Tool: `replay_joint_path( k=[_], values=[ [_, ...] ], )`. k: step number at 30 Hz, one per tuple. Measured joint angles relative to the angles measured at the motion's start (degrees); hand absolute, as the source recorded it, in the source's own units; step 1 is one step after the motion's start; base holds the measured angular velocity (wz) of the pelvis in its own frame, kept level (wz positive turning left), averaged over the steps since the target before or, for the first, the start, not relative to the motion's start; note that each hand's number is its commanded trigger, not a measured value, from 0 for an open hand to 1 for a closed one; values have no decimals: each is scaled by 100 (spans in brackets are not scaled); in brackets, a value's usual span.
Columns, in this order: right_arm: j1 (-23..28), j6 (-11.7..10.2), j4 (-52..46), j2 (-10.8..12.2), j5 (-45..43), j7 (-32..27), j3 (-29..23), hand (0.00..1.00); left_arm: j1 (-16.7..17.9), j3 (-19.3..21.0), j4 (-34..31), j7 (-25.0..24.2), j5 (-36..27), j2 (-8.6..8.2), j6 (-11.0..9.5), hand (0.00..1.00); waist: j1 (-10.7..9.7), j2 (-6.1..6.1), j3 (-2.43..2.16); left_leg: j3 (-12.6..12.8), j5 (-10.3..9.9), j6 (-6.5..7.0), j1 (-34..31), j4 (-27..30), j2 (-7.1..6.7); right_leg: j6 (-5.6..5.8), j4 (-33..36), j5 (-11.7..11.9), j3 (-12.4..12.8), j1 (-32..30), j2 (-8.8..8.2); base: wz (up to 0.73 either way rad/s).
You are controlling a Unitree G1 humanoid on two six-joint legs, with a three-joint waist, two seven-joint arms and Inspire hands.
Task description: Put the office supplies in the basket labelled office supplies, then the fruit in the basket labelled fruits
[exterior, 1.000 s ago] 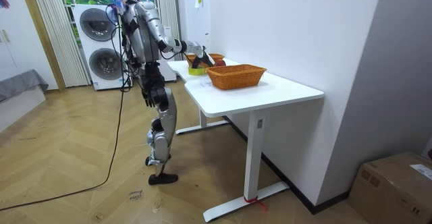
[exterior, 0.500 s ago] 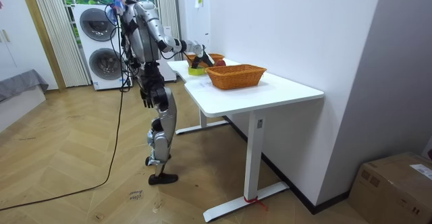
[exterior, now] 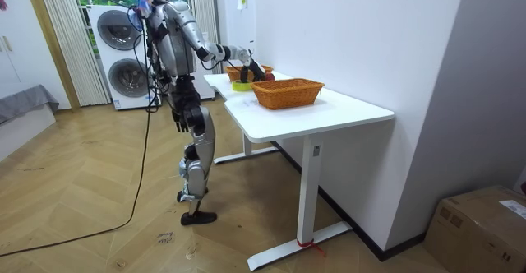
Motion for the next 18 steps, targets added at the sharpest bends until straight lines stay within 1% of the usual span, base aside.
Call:
replay_joint_path(
  k=[5, 8, 9, 11, 14, 18],
  values=[
    [-22, -11, 17, -71, -58, 23, 65, 100, -55, -6, 7, 19, -1, 14, -1, 0, 51, -34, 10, -2, 0, 0, 2, -3, -2, 0, 0, 0, -2, 2, -1, 0],
    [-17, 81, 8, -73, -54, 45, 55, 100, -103, -9, 70, 21, -9, 24, -8, 0, 62, -35, 10, -11, 0, 0, -5, 0, -5, 0, -2, 0, -8, 1, -2, 0],
    [10, 144, 1, -72, 46, 65, 18, 100, -106, -12, 81, 21, -9, 25, -3, 0, 49, -34, 10, -11, 0, 0, -8, 1, -5, 0, -4, 0, -5, -2, -2, 0],
    [81, 174, -101, -75, 104, 81, -30, 100, -119, -17, 92, 21, -4, 22, -3, 0, 34, -33, 10, -8, 0, 0, -16, 0, -5, 0, -4, 0, -5, -6, -1, 0],
    [165, 173, -248, -106, 97, 50, -61, 100, -152, -21, 92, 45, -5, 22, -5, 0, 5, -32, 10, -1, -1, 1, -13, -8, -5, 0, -4, 0, 6, -10, -2, 0],
    [193, 160, -325, -103, 209, -9, -58, 100, -160, -14, 92, 262, -16, 23, -15, 0, -87, -25, 12, 10, -1, 1, -13, -8, -5, 0, -1, 0, 29, -10, -1, 0]
  ],
)
